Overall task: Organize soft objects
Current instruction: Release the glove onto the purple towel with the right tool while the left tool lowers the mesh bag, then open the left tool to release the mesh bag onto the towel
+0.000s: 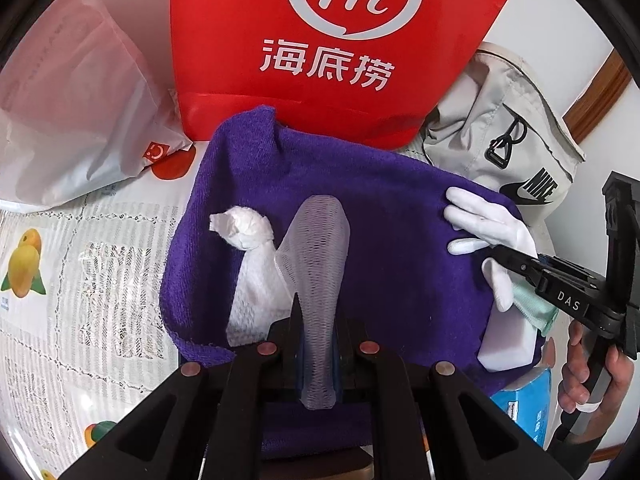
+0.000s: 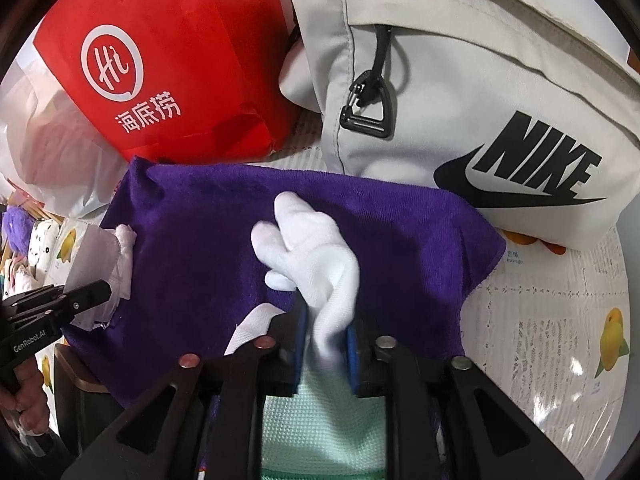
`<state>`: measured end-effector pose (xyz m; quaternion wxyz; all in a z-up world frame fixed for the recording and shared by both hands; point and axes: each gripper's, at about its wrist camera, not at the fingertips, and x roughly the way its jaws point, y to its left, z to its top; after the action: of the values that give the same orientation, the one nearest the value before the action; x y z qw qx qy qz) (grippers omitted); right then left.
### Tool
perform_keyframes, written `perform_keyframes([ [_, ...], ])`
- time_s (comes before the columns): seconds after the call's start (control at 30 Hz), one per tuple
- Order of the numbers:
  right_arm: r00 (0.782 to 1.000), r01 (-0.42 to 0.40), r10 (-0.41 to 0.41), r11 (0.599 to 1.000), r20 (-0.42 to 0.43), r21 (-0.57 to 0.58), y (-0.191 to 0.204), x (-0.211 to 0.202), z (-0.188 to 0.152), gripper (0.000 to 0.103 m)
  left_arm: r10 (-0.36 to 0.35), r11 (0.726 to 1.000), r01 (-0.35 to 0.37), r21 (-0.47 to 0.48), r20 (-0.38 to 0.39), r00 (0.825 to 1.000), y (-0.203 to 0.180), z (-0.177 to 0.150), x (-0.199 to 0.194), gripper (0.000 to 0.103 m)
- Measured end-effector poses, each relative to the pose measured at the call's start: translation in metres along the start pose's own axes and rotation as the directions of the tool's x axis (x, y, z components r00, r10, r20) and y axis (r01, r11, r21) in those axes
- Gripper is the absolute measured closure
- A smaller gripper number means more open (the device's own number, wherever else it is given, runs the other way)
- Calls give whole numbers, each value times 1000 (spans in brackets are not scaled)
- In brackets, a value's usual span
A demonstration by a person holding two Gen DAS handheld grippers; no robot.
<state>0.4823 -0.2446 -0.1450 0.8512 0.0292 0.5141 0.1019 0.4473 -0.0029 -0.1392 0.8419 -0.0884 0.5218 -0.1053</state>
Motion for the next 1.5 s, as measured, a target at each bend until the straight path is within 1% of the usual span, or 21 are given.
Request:
perform_keyframes([
  [0.07, 1000, 6, -6, 1000, 0, -4, 1, 0, -1, 62, -2, 1000, 2, -3, -4, 1000, 2, 0, 1, 92],
  [0.1, 1000, 10, -10, 1000, 4, -7, 2, 0, -1, 59, -1, 1000, 1, -5, -7, 1000, 2, 0, 1, 90],
  [0.2, 1000, 5, -5, 1000, 5, -22, 5, -1, -2, 57, 1, 1000, -1, -10, -18, 1000, 4, 0, 4, 90],
  [0.27, 1000, 3, -3, 999, 4, -34, 7, -1, -3, 51, 4, 1000, -4, -10, -18, 1000, 4, -1, 5, 88],
  [0.37, 1000, 9, -8, 999, 19, -48, 9, -4, -3, 50, 8, 1000, -8, -14, -16, 1000, 4, -1, 6, 81],
  [0.43, 999, 8, -7, 999, 31, -50, 9, -9, -2, 50, 10, 1000, -10, -19, -14, 1000, 5, -1, 6, 79],
  [0.47, 999, 7, -5, 999, 39, -50, 8, -12, -2, 50, 8, 1000, -8, -20, -14, 1000, 5, 0, 6, 75],
  [0.5, 999, 5, -3, 999, 49, -50, 7, -15, -2, 50, 4, 1000, -4, -21, -13, 1000, 5, 0, 5, 66],
  [0.53, 998, 3, 0, 999, 59, -50, 7, -19, -1, 50, 0, 1000, 0, -25, -10, 1000, 4, 0, 5, 61],
  [0.57, 998, -2, 5, 999, 67, -48, 6, -22, -1, 49, -1, 1000, 1, -29, -5, 1000, 5, 1, 3, 51],
  [0.6, 997, -8, 12, 999, 78, -46, 5, -26, -1, 48, -3, 1000, 3, -28, 2, 1000, 4, 1, 1, 46],
  [0.67, 995, -14, 18, 999, 99, -39, 3, -33, 0, 43, -6, 1000, 7, -23, 12, 1000, 2, 2, -3, 45],
  [0.73, 992, -22, 25, 999, 127, -27, -1, -43, 1, 41, -7, 1000, 8, -23, 15, 1000, 1, 2, -8, 43],
  [0.87, 987, -35, 37, 999, 156, -16, -3, -55, 3, 41, 5, 1000, -4, -27, 20, 1000, 0, 5, -16, 39],
  [0.93, 985, -37, 39, 999, 166, -13, -4, -62, 5, 41, 0, 1000, 1, -30, 29, 1000, -3, 6, -22, 34],
  [0.97, 984, -40, 41, 999, 174, -14, -4, -66, 5, 41, -8, 1000, 8, -27, 35, 999, -5, 5, -26, 29],
  [1.0, 983, -42, 44, 999, 178, -16, -4, -69, 5, 41, -15, 1000, 16, -21, 40, 999, -6, 5, -29, 28],
  [1.2, 983, -54, 58, 998, 177, -31, 4, -77, 3, 40, -36, 999, 37, -17, 40, 999, -13, 4, -38, 27],
  [1.27, 984, -37, 44, 998, 173, -42, 9, -79, 1, 40, -43, 999, 44, -17, 37, 998, -16, 4, -42, 27],
  [1.37, 983, -30, 38, 999, 178, -45, 11, -84, -3, 40, -77, 997, 78, -20, 51, 996, -18, 4, -52, 27],
  [1.5, 982, -36, 43, 999, 186, -39, 11, -99, -13, 40, -85, 996, 85, -4, 75, 994, -25, 1, -67, 27],
])
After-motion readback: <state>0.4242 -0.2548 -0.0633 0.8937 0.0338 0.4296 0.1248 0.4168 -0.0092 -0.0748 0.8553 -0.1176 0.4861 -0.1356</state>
